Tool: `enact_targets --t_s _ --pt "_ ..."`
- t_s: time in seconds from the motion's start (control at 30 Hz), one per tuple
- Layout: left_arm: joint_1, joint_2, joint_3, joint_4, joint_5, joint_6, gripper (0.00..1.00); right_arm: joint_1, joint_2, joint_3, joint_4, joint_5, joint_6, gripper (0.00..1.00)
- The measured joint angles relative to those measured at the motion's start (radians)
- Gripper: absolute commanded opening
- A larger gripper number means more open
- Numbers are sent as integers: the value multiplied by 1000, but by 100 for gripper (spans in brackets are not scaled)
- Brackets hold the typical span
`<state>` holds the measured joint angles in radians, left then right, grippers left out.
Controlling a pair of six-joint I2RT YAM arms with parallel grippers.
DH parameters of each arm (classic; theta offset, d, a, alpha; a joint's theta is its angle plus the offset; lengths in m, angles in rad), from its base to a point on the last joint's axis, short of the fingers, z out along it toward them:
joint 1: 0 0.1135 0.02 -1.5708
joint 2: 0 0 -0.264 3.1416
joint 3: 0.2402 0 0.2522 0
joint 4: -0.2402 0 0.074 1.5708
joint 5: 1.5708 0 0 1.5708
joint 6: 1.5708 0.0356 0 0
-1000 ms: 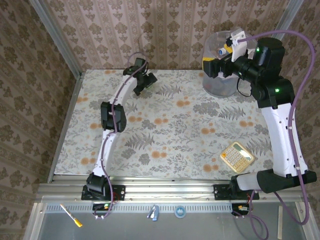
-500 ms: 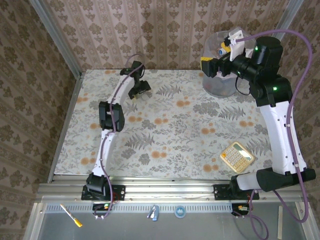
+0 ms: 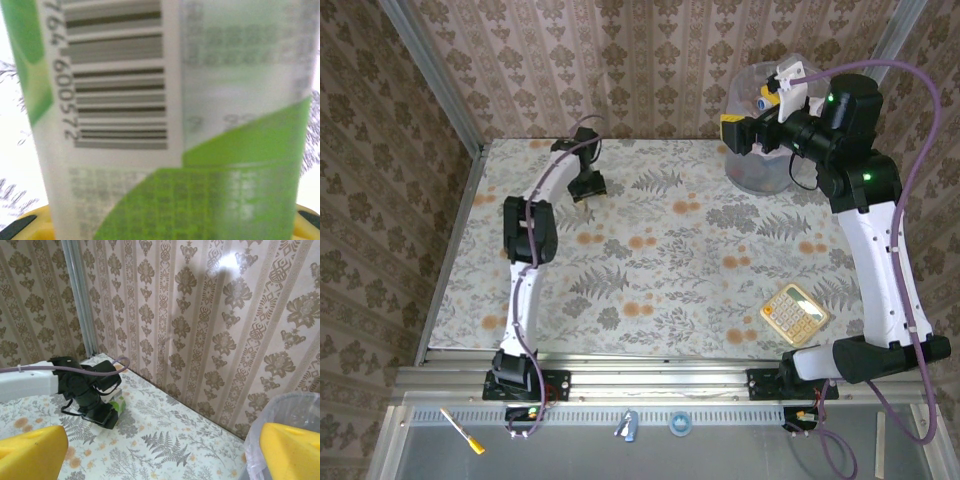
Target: Throw the plastic bottles in the bin
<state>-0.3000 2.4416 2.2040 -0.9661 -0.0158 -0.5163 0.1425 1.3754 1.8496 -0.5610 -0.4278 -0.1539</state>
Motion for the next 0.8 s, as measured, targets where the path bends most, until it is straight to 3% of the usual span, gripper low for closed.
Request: enact_targets --t_s 0.2,0.47,0.8 --pt "-15 -272 -258 188 24 120 42 0 0 -12 11 1 42 100" --pt "-122 -632 -518 563 240 288 41 -1 93 134 -57 -11 193 100" --pt "-359 -689 -511 689 412 373 38 -2 159 150 -80 -98 413 100"
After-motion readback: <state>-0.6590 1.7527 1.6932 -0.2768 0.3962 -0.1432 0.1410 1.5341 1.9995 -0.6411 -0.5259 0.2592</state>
